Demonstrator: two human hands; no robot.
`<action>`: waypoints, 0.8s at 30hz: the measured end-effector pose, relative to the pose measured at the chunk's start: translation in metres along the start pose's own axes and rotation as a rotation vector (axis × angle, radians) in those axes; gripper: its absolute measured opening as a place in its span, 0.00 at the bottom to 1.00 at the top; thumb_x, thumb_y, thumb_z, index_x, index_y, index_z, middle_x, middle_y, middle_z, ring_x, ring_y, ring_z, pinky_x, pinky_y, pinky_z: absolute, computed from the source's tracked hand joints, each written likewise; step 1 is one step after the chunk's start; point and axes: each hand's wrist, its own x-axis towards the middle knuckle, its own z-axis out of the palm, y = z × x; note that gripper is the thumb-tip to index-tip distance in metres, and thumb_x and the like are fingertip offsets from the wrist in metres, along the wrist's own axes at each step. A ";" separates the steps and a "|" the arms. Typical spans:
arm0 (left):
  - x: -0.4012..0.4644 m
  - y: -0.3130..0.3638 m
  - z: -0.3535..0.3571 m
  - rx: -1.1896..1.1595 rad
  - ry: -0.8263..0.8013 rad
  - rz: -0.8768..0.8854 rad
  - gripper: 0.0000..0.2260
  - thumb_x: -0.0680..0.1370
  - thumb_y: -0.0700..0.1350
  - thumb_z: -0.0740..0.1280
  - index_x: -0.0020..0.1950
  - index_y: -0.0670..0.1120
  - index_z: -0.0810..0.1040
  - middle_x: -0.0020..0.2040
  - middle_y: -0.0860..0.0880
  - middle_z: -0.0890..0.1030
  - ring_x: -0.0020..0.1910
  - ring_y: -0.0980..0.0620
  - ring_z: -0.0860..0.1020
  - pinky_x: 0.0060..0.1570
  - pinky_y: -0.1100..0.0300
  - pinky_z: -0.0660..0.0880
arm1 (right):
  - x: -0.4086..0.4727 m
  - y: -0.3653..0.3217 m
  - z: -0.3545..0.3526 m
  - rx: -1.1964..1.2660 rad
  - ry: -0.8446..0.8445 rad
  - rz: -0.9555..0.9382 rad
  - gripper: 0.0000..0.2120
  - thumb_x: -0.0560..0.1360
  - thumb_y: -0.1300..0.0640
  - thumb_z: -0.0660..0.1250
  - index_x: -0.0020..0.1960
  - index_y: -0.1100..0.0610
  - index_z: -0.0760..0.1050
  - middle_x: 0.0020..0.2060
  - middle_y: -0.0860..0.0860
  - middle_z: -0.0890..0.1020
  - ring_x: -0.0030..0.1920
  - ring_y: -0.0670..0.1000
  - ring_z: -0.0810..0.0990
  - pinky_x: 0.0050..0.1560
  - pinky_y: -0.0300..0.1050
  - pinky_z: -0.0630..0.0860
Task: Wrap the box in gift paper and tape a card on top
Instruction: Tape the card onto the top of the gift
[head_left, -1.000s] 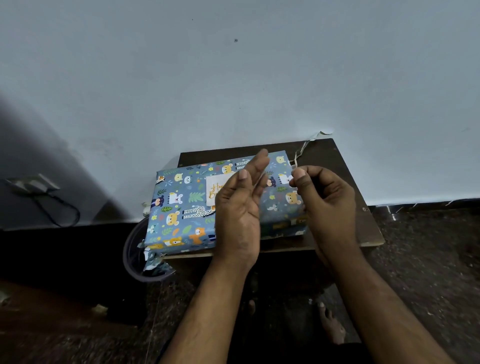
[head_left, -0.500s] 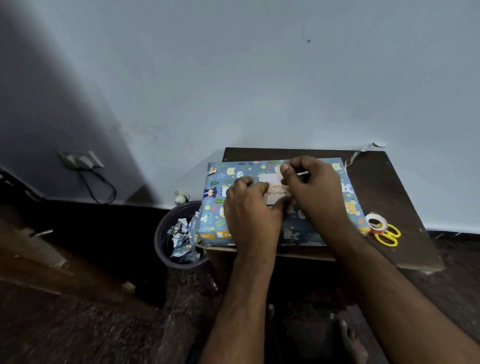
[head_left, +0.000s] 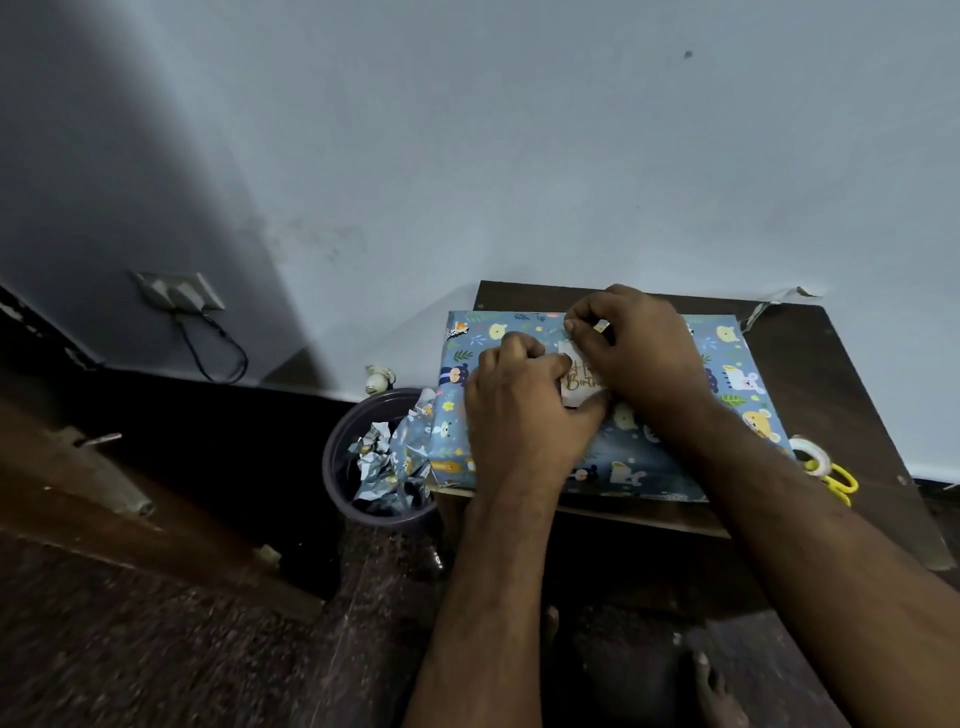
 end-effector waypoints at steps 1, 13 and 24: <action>0.003 -0.006 -0.003 0.001 -0.015 0.014 0.18 0.73 0.62 0.73 0.58 0.55 0.85 0.59 0.54 0.74 0.61 0.52 0.70 0.62 0.51 0.69 | 0.001 0.000 0.000 -0.015 -0.014 -0.020 0.05 0.79 0.54 0.68 0.49 0.53 0.82 0.47 0.46 0.83 0.40 0.47 0.77 0.41 0.43 0.68; 0.014 -0.015 -0.009 -0.097 -0.026 -0.098 0.17 0.68 0.62 0.78 0.53 0.59 0.86 0.60 0.57 0.72 0.64 0.55 0.69 0.66 0.49 0.69 | -0.003 0.002 0.004 -0.124 -0.030 -0.227 0.06 0.80 0.56 0.68 0.51 0.55 0.83 0.47 0.50 0.81 0.41 0.54 0.81 0.35 0.51 0.76; 0.015 -0.015 -0.010 -0.058 -0.049 -0.076 0.27 0.70 0.61 0.77 0.64 0.56 0.74 0.65 0.53 0.71 0.67 0.50 0.68 0.67 0.53 0.65 | -0.001 0.004 -0.006 -0.147 -0.131 -0.362 0.07 0.78 0.60 0.70 0.54 0.57 0.85 0.47 0.53 0.82 0.41 0.56 0.82 0.36 0.53 0.78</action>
